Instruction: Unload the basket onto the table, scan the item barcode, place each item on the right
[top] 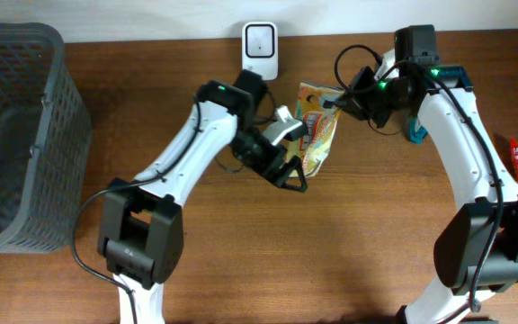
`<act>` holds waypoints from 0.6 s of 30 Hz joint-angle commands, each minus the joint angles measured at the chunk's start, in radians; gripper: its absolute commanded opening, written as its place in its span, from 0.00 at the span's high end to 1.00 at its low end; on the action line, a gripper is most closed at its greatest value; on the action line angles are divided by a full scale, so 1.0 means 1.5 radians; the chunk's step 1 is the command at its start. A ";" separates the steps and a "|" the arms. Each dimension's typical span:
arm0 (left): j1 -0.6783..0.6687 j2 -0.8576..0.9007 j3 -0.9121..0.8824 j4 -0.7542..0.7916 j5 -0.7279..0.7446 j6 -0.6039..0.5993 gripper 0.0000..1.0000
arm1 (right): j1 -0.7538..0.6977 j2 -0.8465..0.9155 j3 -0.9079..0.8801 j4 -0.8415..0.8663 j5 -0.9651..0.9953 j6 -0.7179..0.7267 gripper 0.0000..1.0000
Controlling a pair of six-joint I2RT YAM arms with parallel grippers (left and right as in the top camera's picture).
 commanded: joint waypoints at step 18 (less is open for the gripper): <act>-0.225 -0.071 -0.005 0.165 -0.582 -0.259 0.01 | -0.001 0.014 0.008 -0.013 0.048 0.006 0.96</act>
